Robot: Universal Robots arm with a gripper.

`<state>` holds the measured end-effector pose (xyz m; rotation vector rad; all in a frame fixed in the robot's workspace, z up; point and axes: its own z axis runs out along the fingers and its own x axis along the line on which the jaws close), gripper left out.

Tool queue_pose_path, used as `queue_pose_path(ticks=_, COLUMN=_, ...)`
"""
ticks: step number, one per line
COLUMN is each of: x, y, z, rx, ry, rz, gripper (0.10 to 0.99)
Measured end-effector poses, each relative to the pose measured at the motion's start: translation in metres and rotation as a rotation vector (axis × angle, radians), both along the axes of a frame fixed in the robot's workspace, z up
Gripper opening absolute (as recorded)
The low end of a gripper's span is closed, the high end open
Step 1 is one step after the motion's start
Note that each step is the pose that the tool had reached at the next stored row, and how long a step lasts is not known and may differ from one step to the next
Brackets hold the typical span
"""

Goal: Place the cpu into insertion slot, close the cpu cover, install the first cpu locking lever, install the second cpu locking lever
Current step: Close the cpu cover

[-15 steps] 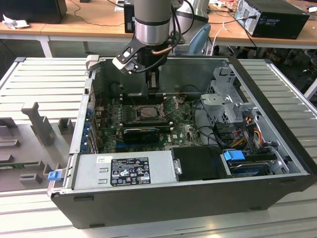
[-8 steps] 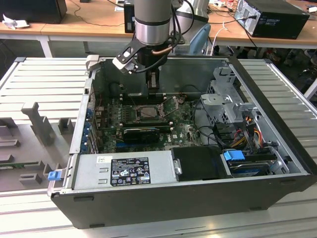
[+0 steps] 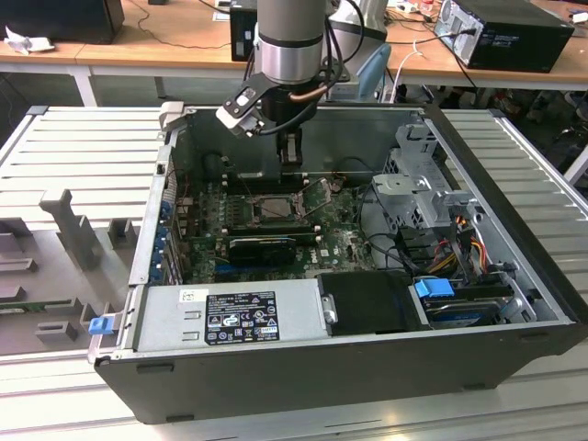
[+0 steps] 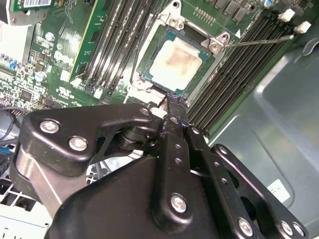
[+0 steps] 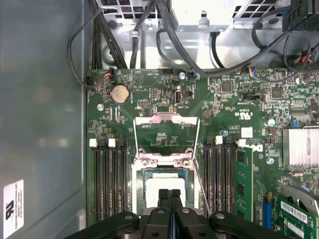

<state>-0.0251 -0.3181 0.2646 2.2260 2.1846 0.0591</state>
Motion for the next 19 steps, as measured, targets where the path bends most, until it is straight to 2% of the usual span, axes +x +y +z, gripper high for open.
queue_pose_path(ticks=14, x=0.0084, y=0.0002, z=0.0, rx=0.0, ry=0.0002, rz=0.0, gripper=0.106)
queue_pose_path(ticks=19, x=0.0216, y=0.0002, z=0.0, rx=0.0, ry=0.0018, rz=0.0, gripper=0.106)
